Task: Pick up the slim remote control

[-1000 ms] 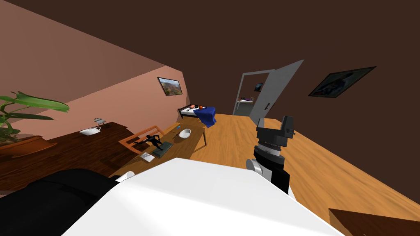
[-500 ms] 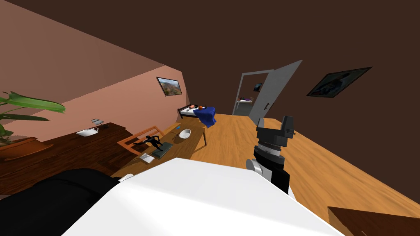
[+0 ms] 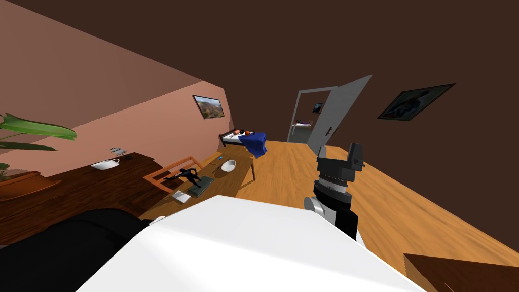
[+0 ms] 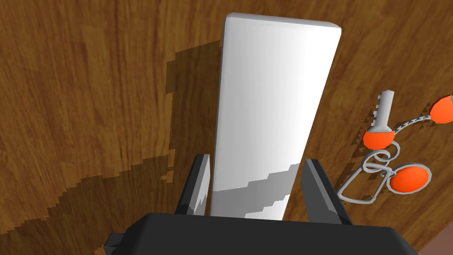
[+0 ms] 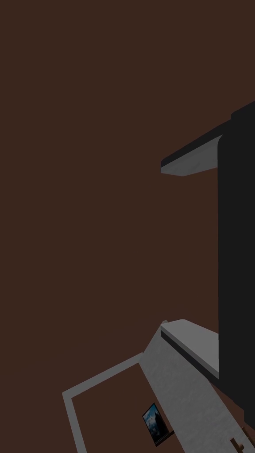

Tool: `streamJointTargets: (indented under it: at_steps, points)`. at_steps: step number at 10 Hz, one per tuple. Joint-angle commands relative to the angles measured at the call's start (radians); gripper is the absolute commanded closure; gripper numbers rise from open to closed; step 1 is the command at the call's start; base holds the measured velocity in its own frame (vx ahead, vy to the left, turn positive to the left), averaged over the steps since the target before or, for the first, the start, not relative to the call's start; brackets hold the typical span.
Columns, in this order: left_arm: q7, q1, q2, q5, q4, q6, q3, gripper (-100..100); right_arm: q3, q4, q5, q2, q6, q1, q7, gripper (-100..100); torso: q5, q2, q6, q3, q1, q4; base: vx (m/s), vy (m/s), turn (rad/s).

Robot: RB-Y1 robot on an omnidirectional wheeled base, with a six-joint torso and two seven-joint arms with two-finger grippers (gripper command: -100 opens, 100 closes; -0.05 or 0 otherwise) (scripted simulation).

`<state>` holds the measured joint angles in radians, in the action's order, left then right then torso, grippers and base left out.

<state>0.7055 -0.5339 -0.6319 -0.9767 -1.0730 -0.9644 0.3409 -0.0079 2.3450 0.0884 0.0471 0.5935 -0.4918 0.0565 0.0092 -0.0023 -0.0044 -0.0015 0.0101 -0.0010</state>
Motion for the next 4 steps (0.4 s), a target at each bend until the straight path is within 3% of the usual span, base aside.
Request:
streamJointTargets:
  at_steps: [1, 2, 3, 4]
  points:
    - [0.028, -0.030, 0.003, -0.008, -0.050, -0.005, -0.011, 100, 0.000, 0.000, 0.000, 0.000, 0.000, 0.000, 0.000, 0, 0.000, 0.000, 0.000, 0.000, 0.000, 0.000, 0.000, 0.021, -0.007]
    - [0.028, -0.030, 0.003, -0.008, -0.067, -0.005, -0.011, 100, 0.000, 0.000, 0.000, 0.000, 0.000, 0.000, 0.000, 0, -0.001, 0.000, 0.000, 0.000, 0.000, 0.000, -0.001, 0.011, 0.011]
    - [0.024, -0.024, 0.004, -0.008, -0.045, -0.002, -0.012, 100, 0.000, 0.000, 0.000, 0.000, 0.000, 0.000, 0.000, 0, -0.001, 0.000, 0.001, 0.000, -0.001, 0.000, 0.000, 0.000, 0.000]
    - [0.025, -0.023, 0.004, -0.009, -0.048, -0.002, -0.012, 0, 0.000, 0.000, 0.000, 0.000, 0.000, 0.000, 0.000, 0, -0.001, 0.000, 0.001, 0.000, -0.001, 0.000, 0.000, 0.000, 0.000]
